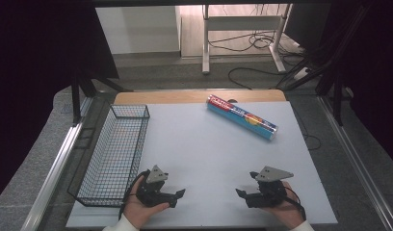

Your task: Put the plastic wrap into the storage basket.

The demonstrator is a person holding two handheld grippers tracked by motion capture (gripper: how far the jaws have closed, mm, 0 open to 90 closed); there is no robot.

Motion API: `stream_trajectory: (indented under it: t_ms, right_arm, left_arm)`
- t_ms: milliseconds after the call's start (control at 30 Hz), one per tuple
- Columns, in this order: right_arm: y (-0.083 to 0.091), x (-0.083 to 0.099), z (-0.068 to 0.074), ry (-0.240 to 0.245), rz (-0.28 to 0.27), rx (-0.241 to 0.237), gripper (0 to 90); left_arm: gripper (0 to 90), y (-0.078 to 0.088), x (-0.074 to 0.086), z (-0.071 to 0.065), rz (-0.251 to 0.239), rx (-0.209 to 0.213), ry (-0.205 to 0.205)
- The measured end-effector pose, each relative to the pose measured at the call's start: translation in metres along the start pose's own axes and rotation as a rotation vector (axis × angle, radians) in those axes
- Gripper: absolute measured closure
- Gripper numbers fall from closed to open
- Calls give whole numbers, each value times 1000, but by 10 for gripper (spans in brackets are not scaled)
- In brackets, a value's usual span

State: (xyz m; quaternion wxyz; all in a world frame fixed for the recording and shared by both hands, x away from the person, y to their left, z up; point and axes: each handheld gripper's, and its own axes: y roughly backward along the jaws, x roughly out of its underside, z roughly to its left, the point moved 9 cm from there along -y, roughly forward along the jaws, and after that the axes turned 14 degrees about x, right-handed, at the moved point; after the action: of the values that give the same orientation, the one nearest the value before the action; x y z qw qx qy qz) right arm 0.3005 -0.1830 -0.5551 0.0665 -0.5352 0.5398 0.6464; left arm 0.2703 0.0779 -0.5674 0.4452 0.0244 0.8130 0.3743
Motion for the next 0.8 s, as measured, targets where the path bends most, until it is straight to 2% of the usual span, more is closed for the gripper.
stream_trajectory:
  t_ms: [167,300,500,633,700,800]
  right_arm:
    - [1,-2,0,2,-11,-19,219]
    - [1,-2,2,22,-9,-27,225]
    - [1,-1,13,63,-6,-57,236]
    - [0,-3,18,72,3,-75,239]
    - [1,-4,18,74,5,-73,238]
    - [3,-7,16,77,2,-58,236]
  left_arm:
    - [159,2,-1,-1,-1,-1,-11]
    - [158,4,-2,-1,-2,0,-18]
    - [157,5,0,-6,7,-1,-42]
    - [157,6,0,-6,1,-8,-34]
    - [157,6,-1,-5,-4,-5,-25]
    - [157,4,1,-6,9,-3,-37]
